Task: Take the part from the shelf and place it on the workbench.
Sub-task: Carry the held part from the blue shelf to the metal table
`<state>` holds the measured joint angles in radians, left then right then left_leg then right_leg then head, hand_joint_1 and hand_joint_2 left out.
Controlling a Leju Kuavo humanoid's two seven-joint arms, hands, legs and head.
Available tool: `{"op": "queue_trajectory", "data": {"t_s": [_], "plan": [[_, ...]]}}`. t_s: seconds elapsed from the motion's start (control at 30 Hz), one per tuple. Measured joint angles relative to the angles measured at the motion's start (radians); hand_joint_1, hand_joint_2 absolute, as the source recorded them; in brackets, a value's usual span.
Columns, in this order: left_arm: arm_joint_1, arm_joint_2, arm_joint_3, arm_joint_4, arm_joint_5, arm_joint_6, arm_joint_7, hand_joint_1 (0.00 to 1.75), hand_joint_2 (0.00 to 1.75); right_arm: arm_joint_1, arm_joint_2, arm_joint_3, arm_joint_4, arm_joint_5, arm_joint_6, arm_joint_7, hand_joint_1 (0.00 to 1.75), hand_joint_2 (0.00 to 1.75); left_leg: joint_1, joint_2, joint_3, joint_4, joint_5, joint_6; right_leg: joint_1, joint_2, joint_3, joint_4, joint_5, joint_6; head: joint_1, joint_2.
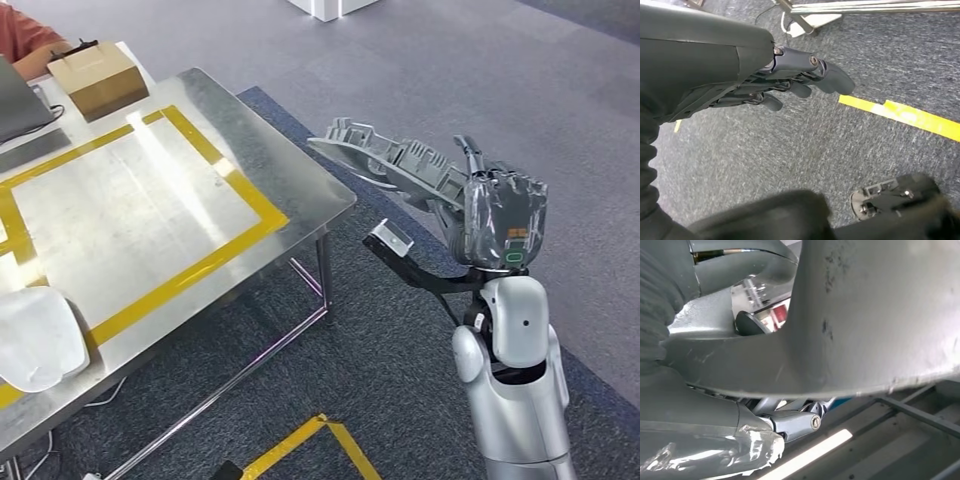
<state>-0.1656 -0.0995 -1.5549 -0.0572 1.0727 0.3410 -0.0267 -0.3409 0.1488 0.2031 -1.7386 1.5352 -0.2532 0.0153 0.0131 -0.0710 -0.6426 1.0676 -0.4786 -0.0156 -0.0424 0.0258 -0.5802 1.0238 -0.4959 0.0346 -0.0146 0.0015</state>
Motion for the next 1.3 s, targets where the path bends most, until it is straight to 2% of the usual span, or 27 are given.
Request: {"op": "queue_trajectory", "data": {"t_s": [0.03,0.1,0.13,0.17,0.23,0.3,0.33,0.37,0.4,0.43,0.5,0.57,0.6,0.63,0.67,0.7,0.73,0.8,0.87,0.93,1.0,1.07,1.13,1.17,1.2,1.27,1.3], "plan": [[-0.002,0.000,0.000,0.000,0.000,0.000,0.000,0.00,1.75,0.000,0.000,-0.001,0.000,0.000,0.000,0.000,1.75,1.75,-0.002,0.033,-0.028,0.057,-0.028,-0.002,0.004,-0.013,0.001,0.000,-0.002,-0.005,-0.003,0.000],[-0.006,0.000,0.000,0.000,-0.001,0.000,0.000,0.00,1.75,-0.001,0.000,-0.003,0.001,0.000,0.000,0.000,1.75,1.75,-0.002,0.059,-0.094,0.190,-0.079,-0.003,0.011,-0.043,0.004,0.000,-0.007,-0.012,-0.004,0.000],[-0.008,0.000,0.000,0.000,-0.002,0.000,0.000,0.00,1.75,0.000,0.000,-0.003,0.002,0.000,0.000,0.000,1.75,1.75,-0.003,0.062,-0.113,0.227,-0.083,-0.001,0.014,-0.058,0.007,0.000,-0.009,-0.015,-0.005,0.000],[-0.010,0.001,0.000,0.000,-0.003,0.000,0.000,0.00,1.75,0.000,0.000,-0.003,0.004,0.001,0.000,-0.001,1.75,1.75,-0.003,0.063,-0.114,0.226,-0.068,0.003,0.017,-0.071,0.011,0.000,-0.013,-0.017,-0.004,0.000],[-0.009,0.001,0.000,0.000,-0.006,-0.002,0.002,0.00,1.75,-0.002,0.000,-0.003,0.005,0.002,0.000,-0.002,1.75,1.75,-0.010,0.082,-0.063,0.122,0.004,0.019,0.023,-0.095,0.023,0.000,-0.021,-0.018,-0.004,0.000],[-0.009,0.002,0.000,0.000,-0.012,-0.003,0.004,0.00,1.75,-0.005,0.000,-0.003,0.005,0.003,0.000,-0.003,1.75,1.75,-0.028,0.129,-0.008,0.014,0.046,0.038,0.029,-0.117,0.033,-0.002,-0.029,-0.015,-0.004,0.000],[-0.010,0.001,0.000,0.000,-0.014,-0.003,0.005,0.00,1.75,-0.007,0.000,-0.004,0.005,0.003,0.001,-0.004,1.75,1.75,-0.035,0.146,0.005,-0.015,0.047,0.045,0.031,-0.127,0.034,-0.003,-0.032,-0.012,-0.004,0.000],[-0.010,0.001,0.000,0.000,-0.017,-0.003,0.006,0.00,1.75,-0.008,0.000,-0.004,0.006,0.003,0.001,-0.006,1.75,1.75,-0.040,0.149,0.008,-0.025,0.039,0.049,0.033,-0.140,0.033,-0.004,-0.034,-0.008,-0.003,0.000],[-0.010,0.000,0.000,0.000,-0.018,-0.003,0.006,0.00,1.75,-0.010,0.000,-0.004,0.006,0.004,0.001,-0.007,1.75,1.75,-0.041,0.137,0.009,-0.036,0.035,0.051,0.035,-0.153,0.035,-0.005,-0.036,-0.003,-0.004,0.000],[-0.008,0.000,0.000,0.000,-0.020,-0.003,0.008,0.00,1.75,-0.011,0.000,-0.004,0.006,0.004,0.002,-0.009,1.75,1.75,-0.038,0.125,0.012,-0.044,0.033,0.052,0.035,-0.152,0.034,-0.003,-0.041,0.002,-0.002,0.000],[-0.006,-0.001,0.000,0.000,-0.024,-0.003,0.010,0.00,1.75,-0.014,0.000,-0.004,0.008,0.006,0.002,-0.010,1.75,1.75,-0.029,0.097,0.019,-0.055,0.035,0.055,0.030,-0.103,0.014,0.041,-0.068,0.010,0.001,0.000],[-0.009,-0.002,0.000,0.000,-0.028,-0.004,0.011,0.00,1.75,-0.015,0.000,-0.005,0.009,0.006,0.003,-0.011,1.75,1.75,-0.025,0.071,0.023,-0.058,0.036,0.059,0.025,-0.043,-0.052,0.160,-0.117,0.014,0.006,0.000],[-0.011,-0.003,0.000,0.000,-0.031,-0.004,0.012,0.00,1.75,-0.014,0.000,-0.005,0.010,0.006,0.003,-0.011,1.75,1.75,-0.025,0.056,0.023,-0.057,0.035,0.060,0.025,-0.032,-0.092,0.225,-0.136,0.016,0.008,0.000],[-0.012,-0.005,0.000,0.000,-0.033,-0.004,0.012,0.00,1.75,-0.013,0.000,-0.005,0.011,0.006,0.003,-0.011,1.75,1.75,-0.025,0.040,0.024,-0.057,0.035,0.061,0.025,-0.028,-0.123,0.269,-0.140,0.018,0.009,0.000],[-0.011,-0.005,0.000,0.000,-0.034,-0.004,0.012,0.00,1.75,-0.011,0.000,-0.005,0.012,0.006,0.003,-0.011,1.75,1.75,-0.025,0.023,0.026,-0.056,0.034,0.061,0.025,-0.027,-0.139,0.277,-0.123,0.018,0.009,0.000],[-0.011,-0.006,0.000,0.000,-0.035,-0.004,0.012,0.00,1.75,-0.009,0.000,-0.005,0.013,0.006,0.003,-0.011,1.75,1.75,-0.025,0.006,0.029,-0.055,0.032,0.060,0.024,-0.024,-0.134,0.245,-0.087,0.018,0.009,0.000],[-0.010,-0.007,0.000,0.000,-0.035,-0.004,0.013,0.00,1.75,-0.008,0.000,-0.005,0.013,0.006,0.003,-0.011,1.75,1.75,-0.025,-0.010,0.032,-0.053,0.030,0.058,0.023,-0.016,-0.114,0.183,-0.041,0.017,0.009,0.000],[-0.011,-0.007,0.000,0.000,-0.035,-0.004,0.013,0.00,1.75,-0.010,0.000,-0.006,0.014,0.006,0.003,-0.012,1.75,1.75,-0.024,-0.037,0.030,-0.046,0.025,0.051,0.014,0.034,-0.062,0.063,0.013,0.013,0.008,0.000],[-0.011,-0.007,0.000,0.000,-0.036,-0.004,0.014,0.00,1.75,-0.011,-0.001,-0.006,0.016,0.006,0.003,-0.013,1.75,1.75,-0.018,-0.059,0.019,-0.041,0.025,0.039,0.013,0.067,-0.037,0.018,0.012,0.005,0.006,0.000],[-0.008,-0.006,0.000,0.000,-0.036,-0.004,0.015,0.00,1.75,-0.012,-0.001,-0.006,0.017,0.006,0.004,-0.014,1.75,1.75,-0.012,-0.074,0.012,-0.041,0.027,0.027,0.015,0.048,-0.031,0.010,0.011,-0.005,0.005,0.000],[-0.006,-0.006,0.000,0.000,-0.036,-0.003,0.015,0.00,1.75,-0.014,-0.001,-0.007,0.018,0.006,0.004,-0.014,1.75,1.75,-0.016,-0.031,-0.002,-0.014,0.008,0.016,0.011,0.022,-0.021,0.002,0.011,-0.017,-0.002,0.000],[-0.010,-0.005,0.000,0.000,-0.036,-0.003,0.016,0.00,1.75,-0.015,0.000,-0.009,0.019,0.004,0.005,-0.014,1.75,1.75,-0.016,0.035,-0.051,0.081,-0.039,0.005,0.011,-0.005,-0.013,-0.002,0.008,-0.027,-0.009,0.000],[-0.015,-0.003,0.000,0.000,-0.036,-0.003,0.015,0.00,1.75,-0.015,0.000,-0.011,0.021,0.002,0.006,-0.014,1.75,1.75,-0.008,0.058,-0.113,0.197,-0.078,-0.004,0.012,-0.032,-0.009,-0.002,0.003,-0.031,-0.009,0.000],[-0.017,-0.002,0.000,0.000,-0.035,-0.003,0.015,0.00,1.75,-0.014,0.000,-0.011,0.023,0.000,0.007,-0.014,1.75,1.75,-0.005,0.061,-0.126,0.219,-0.074,-0.007,0.012,-0.041,-0.006,-0.002,0.000,-0.030,-0.010,0.000],[-0.018,-0.002,0.000,0.000,-0.035,-0.003,0.015,0.00,1.75,-0.014,0.000,-0.012,0.025,-0.003,0.009,-0.015,1.75,1.75,-0.002,0.062,-0.123,0.210,-0.054,-0.009,0.012,-0.050,-0.003,-0.002,-0.003,-0.028,-0.009,0.000],[-0.015,0.000,0.000,0.000,-0.035,-0.003,0.016,0.00,1.75,-0.014,0.000,-0.012,0.027,-0.012,0.014,-0.016,1.75,1.75,0.000,0.067,-0.065,0.097,0.020,-0.008,0.011,-0.059,0.007,-0.002,-0.009,-0.022,-0.009,0.000],[-0.014,0.000,0.000,0.000,-0.035,-0.003,0.016,0.00,1.75,-0.015,0.000,-0.013,0.028,-0.017,0.017,-0.016,1.75,1.75,-0.002,0.071,-0.034,0.038,0.043,-0.006,0.013,-0.062,0.009,-0.002,-0.012,-0.017,-0.009,0.000]]}}
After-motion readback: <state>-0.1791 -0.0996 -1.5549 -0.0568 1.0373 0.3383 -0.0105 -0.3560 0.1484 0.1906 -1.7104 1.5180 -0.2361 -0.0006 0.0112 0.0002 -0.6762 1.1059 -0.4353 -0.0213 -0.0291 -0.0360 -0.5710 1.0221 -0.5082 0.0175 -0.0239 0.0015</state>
